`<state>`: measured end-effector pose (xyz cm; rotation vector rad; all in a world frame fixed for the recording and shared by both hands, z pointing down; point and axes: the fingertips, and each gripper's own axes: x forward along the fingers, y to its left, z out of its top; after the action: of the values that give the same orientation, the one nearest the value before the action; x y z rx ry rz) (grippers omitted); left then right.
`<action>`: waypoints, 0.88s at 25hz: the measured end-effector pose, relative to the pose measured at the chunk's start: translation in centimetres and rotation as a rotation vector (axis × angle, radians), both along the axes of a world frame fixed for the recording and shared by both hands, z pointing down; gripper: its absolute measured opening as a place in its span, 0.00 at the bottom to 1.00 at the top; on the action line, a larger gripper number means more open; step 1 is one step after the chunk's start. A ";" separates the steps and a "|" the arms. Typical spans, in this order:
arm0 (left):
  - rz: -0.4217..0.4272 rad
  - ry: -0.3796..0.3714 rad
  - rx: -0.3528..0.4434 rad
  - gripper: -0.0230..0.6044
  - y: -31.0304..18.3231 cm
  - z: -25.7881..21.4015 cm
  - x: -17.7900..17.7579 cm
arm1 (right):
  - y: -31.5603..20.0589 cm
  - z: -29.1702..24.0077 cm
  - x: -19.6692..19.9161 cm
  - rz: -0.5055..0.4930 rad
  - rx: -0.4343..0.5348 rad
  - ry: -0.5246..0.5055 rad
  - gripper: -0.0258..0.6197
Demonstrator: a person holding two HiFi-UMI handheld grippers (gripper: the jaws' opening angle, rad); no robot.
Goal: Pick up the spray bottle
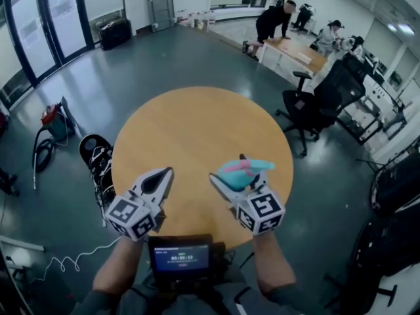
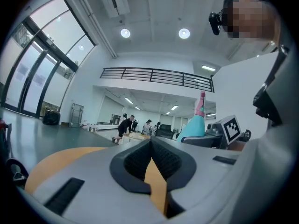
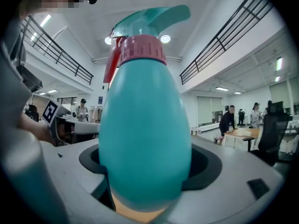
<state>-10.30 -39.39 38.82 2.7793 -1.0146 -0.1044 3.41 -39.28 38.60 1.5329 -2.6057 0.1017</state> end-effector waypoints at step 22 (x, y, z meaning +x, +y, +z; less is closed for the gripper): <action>0.564 -0.002 -0.027 0.03 4.8 -1.8 22.1 | 17.8 -3.4 24.7 0.767 0.053 0.032 0.72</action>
<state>11.82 -34.58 37.04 2.9164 -0.2007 -0.0089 28.09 -21.50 35.25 2.4257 -1.8607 0.0697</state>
